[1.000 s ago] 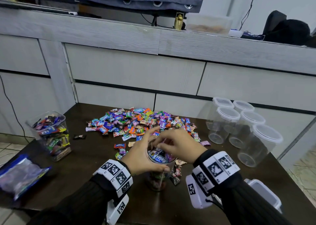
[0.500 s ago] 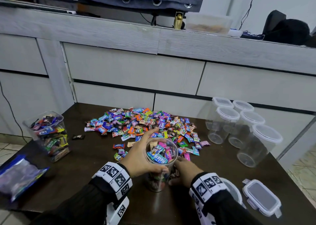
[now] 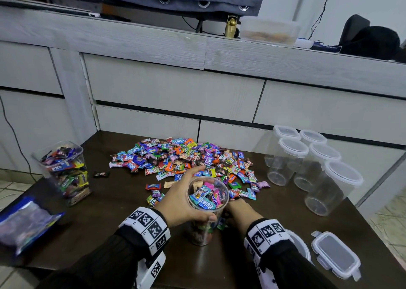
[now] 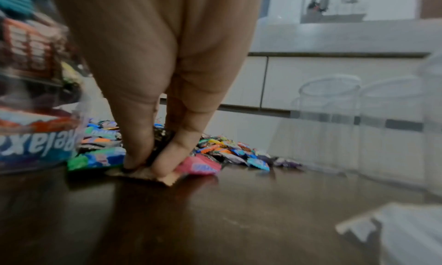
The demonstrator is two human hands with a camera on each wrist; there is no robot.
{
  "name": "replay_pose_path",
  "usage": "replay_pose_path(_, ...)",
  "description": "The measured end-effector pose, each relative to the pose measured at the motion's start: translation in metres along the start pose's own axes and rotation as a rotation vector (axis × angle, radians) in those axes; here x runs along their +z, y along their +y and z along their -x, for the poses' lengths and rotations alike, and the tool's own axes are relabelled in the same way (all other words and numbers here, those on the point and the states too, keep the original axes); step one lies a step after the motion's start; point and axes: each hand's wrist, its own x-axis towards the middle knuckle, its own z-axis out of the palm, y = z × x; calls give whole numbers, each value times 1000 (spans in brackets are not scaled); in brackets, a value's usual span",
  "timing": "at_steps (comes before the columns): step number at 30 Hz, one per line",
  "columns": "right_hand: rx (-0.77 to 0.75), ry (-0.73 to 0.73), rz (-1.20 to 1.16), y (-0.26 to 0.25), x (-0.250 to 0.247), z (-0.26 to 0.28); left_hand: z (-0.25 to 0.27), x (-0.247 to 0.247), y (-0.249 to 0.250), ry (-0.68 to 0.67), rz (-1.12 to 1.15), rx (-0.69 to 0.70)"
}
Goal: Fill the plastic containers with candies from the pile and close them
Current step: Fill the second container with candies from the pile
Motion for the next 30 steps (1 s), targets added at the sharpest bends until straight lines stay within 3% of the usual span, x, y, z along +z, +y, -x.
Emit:
replay_pose_path(5,22,3,-42,17,0,-4,0,-1,-1,-11,10,0)
replay_pose_path(10,25,128,-26,33,-4,-3,-1,-1,-2,-10,18,5)
replay_pose_path(17,-16,3,83,27,13,3,-1,0,-2,-17,26,11)
replay_pose_path(26,-54,44,63,5,18,-1,-1,2,-1,6,34,39)
replay_pose_path(30,-94,-4,88,-4,17,-5,-1,1,-2,-3,46,32)
